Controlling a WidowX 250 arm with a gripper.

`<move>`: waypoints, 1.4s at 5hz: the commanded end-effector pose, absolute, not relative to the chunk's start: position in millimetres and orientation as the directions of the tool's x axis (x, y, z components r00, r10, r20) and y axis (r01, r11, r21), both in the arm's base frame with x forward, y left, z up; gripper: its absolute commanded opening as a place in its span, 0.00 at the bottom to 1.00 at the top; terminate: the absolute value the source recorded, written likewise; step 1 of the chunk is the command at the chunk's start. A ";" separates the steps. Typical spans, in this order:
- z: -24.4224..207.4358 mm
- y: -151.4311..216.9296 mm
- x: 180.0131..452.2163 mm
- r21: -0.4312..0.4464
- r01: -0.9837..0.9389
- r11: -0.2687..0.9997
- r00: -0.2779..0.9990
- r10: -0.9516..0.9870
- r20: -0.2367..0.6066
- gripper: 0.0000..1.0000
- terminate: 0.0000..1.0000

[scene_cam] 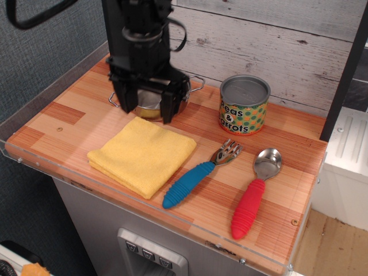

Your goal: Slide the yellow rag next to the blue fork.

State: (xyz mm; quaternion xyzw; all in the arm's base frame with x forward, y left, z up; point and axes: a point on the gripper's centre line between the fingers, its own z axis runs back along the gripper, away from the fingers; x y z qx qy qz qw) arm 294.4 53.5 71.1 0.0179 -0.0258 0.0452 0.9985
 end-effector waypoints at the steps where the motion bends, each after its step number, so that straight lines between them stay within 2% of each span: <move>1: 97.7 73.0 304.2 0.053 -0.131 0.990 0.986 0.124 0.113 1.00 0.00; 3: 100.9 120.8 297.1 0.059 -0.244 0.968 0.964 0.235 0.126 1.00 0.00; 4: 103.5 143.7 304.6 0.082 -0.257 0.963 0.957 0.242 0.159 1.00 0.00; 6: 106.0 173.7 321.7 0.113 -0.219 0.969 0.957 0.190 0.219 1.00 0.00; 7: 106.0 173.7 321.7 0.113 -0.219 0.969 0.957 0.190 0.219 1.00 0.00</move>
